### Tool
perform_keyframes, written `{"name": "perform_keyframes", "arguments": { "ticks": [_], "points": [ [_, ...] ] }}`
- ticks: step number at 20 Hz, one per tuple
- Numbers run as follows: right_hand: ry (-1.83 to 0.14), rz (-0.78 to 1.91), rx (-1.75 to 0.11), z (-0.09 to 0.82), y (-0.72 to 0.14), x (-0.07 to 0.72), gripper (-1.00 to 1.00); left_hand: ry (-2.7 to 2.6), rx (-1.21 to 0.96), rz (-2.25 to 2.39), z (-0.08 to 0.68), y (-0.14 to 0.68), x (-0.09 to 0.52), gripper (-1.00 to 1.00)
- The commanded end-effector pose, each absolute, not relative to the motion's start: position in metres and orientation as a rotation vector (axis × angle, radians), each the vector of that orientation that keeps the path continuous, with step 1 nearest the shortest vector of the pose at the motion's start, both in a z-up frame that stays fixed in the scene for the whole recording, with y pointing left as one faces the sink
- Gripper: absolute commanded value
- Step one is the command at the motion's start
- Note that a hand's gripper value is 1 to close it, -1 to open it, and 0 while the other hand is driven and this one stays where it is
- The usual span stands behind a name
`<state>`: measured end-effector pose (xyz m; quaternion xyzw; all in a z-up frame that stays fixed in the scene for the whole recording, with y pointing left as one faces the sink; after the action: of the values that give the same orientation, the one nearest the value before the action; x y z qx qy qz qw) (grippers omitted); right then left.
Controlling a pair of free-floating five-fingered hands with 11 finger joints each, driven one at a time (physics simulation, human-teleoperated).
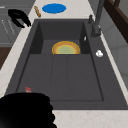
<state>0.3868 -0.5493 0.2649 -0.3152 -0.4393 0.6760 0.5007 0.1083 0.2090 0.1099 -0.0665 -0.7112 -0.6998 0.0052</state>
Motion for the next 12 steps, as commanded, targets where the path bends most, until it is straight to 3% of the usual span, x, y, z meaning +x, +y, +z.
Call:
{"name": "perform_keyframes", "arguments": {
  "ticks": [1,12],
  "points": [
    [-1.028,1.56,-0.815,0.265,-0.538,0.402,1.0,-2.227,-0.208,-2.191,0.11,0.209,0.108,0.0],
    [-1.029,1.571,-0.871,0.268,-0.483,0.384,1.0,-2.227,-0.208,-2.191,0.11,0.209,0.108,0.0]
  ]
}}
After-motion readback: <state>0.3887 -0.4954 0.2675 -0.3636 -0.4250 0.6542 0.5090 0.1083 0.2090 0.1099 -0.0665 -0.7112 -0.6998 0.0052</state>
